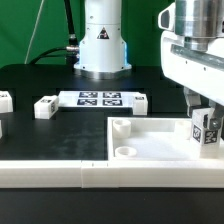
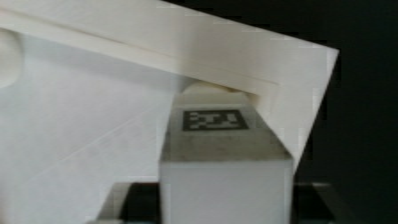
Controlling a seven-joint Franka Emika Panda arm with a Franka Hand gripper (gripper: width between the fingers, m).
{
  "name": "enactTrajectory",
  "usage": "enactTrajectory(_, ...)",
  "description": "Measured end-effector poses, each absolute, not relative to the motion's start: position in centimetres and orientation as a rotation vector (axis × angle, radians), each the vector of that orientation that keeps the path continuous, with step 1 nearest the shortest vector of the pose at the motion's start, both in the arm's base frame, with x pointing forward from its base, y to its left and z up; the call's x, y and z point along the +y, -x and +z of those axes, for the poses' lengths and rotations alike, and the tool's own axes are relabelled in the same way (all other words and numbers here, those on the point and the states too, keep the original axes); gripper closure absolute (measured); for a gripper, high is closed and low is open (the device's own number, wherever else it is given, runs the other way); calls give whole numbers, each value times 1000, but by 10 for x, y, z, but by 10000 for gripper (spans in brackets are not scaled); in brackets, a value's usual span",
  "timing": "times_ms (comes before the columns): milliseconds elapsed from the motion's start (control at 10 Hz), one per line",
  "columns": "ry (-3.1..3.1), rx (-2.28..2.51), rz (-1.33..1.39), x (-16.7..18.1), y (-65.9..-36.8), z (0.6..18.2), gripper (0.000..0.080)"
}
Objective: Assemble one leg
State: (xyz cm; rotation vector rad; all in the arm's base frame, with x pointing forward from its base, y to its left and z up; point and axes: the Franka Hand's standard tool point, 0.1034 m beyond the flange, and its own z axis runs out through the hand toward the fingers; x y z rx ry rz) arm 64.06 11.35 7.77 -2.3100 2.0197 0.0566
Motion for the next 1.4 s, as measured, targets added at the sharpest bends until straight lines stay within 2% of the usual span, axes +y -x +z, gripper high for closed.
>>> enactTrajectory(200,2316,2013,56,115,-640,77,505)
enactTrajectory(300,2348,1975,54,115,-640,77,284)
enactTrajectory(400,2370,1955,65,117,-639,77,284)
enactTrajectory(500,2420,1891,65,118,-639,78,174)
enactTrajectory(1000,2854,1156,38,123,-637,73,150)
enactTrajectory(1400,3075,423,-3,123,-640,76,150)
